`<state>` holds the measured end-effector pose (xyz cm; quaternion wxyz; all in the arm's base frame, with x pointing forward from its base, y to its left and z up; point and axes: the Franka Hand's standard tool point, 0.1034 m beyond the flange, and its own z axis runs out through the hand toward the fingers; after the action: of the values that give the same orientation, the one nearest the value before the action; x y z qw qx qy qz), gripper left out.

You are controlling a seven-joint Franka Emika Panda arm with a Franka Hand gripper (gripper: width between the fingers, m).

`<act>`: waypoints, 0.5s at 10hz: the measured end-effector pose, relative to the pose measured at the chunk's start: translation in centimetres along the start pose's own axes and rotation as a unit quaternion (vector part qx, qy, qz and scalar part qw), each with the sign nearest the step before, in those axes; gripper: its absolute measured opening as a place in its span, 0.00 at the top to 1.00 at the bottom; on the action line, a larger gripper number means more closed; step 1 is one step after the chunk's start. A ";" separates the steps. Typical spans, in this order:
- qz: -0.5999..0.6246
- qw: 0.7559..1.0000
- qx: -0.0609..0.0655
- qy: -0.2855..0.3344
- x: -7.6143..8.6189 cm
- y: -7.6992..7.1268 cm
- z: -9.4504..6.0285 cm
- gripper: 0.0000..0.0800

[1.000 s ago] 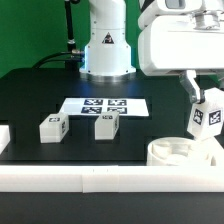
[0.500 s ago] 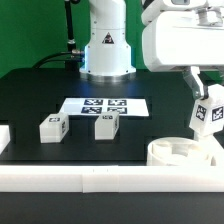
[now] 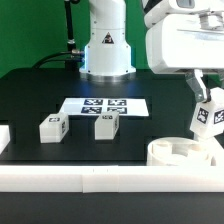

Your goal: Assemble stool

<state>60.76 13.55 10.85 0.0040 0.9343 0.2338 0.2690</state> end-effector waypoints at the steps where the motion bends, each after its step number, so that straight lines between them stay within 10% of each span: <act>1: -0.001 1.000 0.000 0.000 -0.1 0.0 0.0 0.59; 5: -0.001 1.000 -0.003 -0.004 -0.8 0.7 0.2 0.59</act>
Offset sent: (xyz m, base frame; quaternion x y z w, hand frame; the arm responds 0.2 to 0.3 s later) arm -0.0010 -0.0091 -0.0056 0.0041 -0.0037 -0.0146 0.9999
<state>60.61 12.63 10.35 0.0077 0.9352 0.2337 0.2659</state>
